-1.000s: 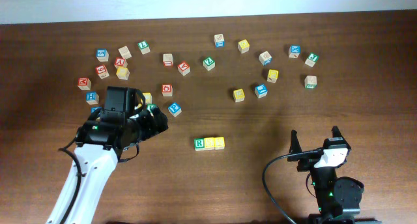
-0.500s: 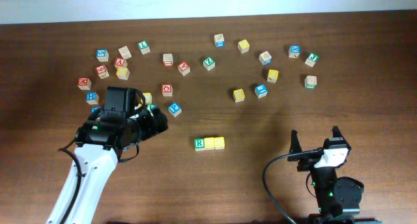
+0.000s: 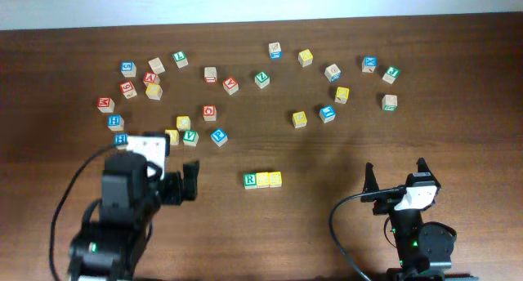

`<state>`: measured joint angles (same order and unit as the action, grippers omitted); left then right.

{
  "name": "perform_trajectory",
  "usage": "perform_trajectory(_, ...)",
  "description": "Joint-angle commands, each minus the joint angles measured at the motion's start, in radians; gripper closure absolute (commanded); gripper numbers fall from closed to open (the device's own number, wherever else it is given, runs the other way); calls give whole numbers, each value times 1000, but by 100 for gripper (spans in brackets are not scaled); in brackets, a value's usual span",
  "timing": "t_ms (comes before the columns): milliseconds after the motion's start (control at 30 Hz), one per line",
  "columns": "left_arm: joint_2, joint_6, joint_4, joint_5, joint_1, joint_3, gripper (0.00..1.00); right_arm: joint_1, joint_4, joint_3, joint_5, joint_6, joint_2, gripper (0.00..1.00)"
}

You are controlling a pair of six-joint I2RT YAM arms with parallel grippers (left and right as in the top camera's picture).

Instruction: Spell out RSS

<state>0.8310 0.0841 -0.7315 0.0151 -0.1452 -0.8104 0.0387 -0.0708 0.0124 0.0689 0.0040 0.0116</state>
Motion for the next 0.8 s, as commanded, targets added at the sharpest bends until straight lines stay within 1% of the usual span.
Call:
perform_trajectory(0, -232, -32, -65, -12, 4, 66, 1, 7, -4, -7, -9, 11, -8, 2)
perform_trajectory(67, -295, -32, -124, -24, 4, 72, 1, 7, -4, -7, -9, 11, -8, 2)
perform_trajectory(100, -312, -32, -114, -29, 5, 99, 1, 7, -4, -7, -9, 11, -8, 2)
perform_trajectory(167, -404, -32, -23, -37, 32, 206, 1, 7, -4, -7, -9, 11, -8, 2)
perform_trajectory(267, -566, -29, 126, 42, 112, 362, 1, 7, -4, -7, -9, 11, -8, 2)
perform_trajectory(333, -647, -28, 212, 48, 146, 436, 1, 7, -4, -7, -9, 11, -8, 2)
perform_trajectory(433, -704, 6, 432, 50, 148, 558, 1, 7, -4, -7, -9, 11, -8, 2)
perform_trajectory(500, -728, 43, 523, 52, 148, 618, 1, 7, -4, -7, -9, 11, -8, 2)
perform_trajectory(533, -744, 43, 564, 52, 148, 645, 1, 7, -4, -7, -9, 11, -8, 2)
perform_trajectory(567, -765, 43, 601, 52, 148, 675, 1, 7, -4, -7, -9, 11, -8, 2)
perform_trajectory(767, -826, 42, 668, 49, 148, 777, 1, 7, -4, -7, -9, 11, -8, 2)
